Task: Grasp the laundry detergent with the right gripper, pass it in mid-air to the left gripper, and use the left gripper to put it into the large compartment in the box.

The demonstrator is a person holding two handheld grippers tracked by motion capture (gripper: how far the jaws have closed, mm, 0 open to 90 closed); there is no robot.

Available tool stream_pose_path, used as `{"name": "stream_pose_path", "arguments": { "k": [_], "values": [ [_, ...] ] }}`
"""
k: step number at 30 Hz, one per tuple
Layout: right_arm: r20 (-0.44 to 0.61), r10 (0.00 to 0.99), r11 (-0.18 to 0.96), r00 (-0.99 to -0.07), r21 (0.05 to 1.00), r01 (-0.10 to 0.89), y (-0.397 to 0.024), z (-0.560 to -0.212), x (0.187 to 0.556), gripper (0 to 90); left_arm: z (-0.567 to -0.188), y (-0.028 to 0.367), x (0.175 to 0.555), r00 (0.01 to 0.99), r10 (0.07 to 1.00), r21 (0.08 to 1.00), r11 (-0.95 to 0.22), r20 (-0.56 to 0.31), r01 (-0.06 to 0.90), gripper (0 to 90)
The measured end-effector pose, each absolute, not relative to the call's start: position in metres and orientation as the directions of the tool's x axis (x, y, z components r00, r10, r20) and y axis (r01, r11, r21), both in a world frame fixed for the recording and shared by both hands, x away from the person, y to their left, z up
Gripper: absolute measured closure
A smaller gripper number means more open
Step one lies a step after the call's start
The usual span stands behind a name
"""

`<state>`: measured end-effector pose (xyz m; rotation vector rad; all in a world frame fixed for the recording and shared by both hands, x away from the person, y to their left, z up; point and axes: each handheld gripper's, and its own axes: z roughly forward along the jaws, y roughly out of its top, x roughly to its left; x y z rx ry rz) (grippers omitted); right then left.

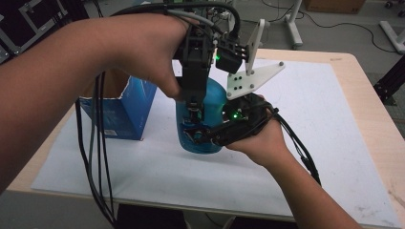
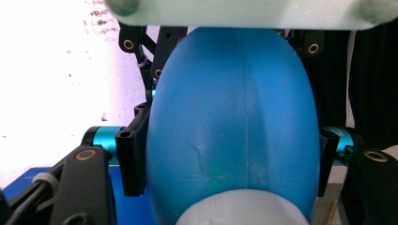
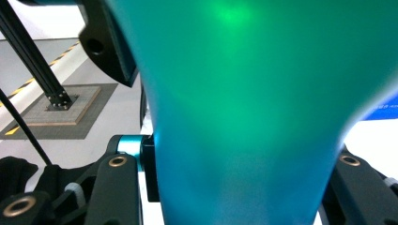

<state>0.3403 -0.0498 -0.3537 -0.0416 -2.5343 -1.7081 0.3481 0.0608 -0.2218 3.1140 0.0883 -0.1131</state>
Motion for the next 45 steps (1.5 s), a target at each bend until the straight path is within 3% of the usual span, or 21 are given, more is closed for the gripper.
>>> {"name": "stream_pose_path", "arguments": {
  "k": [19, 22, 29, 39, 45],
  "values": [
    [0.089, -0.044, 0.366, -0.995, 0.928, 0.067, -0.049, -0.356, 0.341, 43.1, -0.222, 0.06, 0.347, 0.993, 0.067, 0.014, -0.998, -0.099, 0.068, 39.4],
    [0.097, -0.046, 0.395, -0.994, 0.916, 0.071, -0.048, -0.359, 0.34, 32.3, -0.22, 0.063, 0.347, 0.993, 0.068, 0.019, -0.997, -0.097, 0.07, 39.4],
    [0.09, -0.012, 0.396, -0.996, 0.915, 0.078, -0.057, -0.364, 0.337, 22.4, -0.216, 0.074, 0.35, 0.99, 0.097, 0.015, -0.995, -0.1, 0.099, 39.3],
    [0.097, 0.015, 0.368, -0.995, 0.925, 0.096, -0.078, -0.358, 0.337, 21.8, -0.215, 0.083, 0.353, 0.987, 0.123, 0.008, -0.992, -0.101, 0.124, 39.2],
    [0.128, 0.067, 0.319, -0.99, 0.937, 0.143, -0.091, -0.351, 0.337, 12.5, -0.213, 0.085, 0.355, 0.985, 0.14, 0.0, -0.99, -0.101, 0.141, 39.2]
  ]
}}
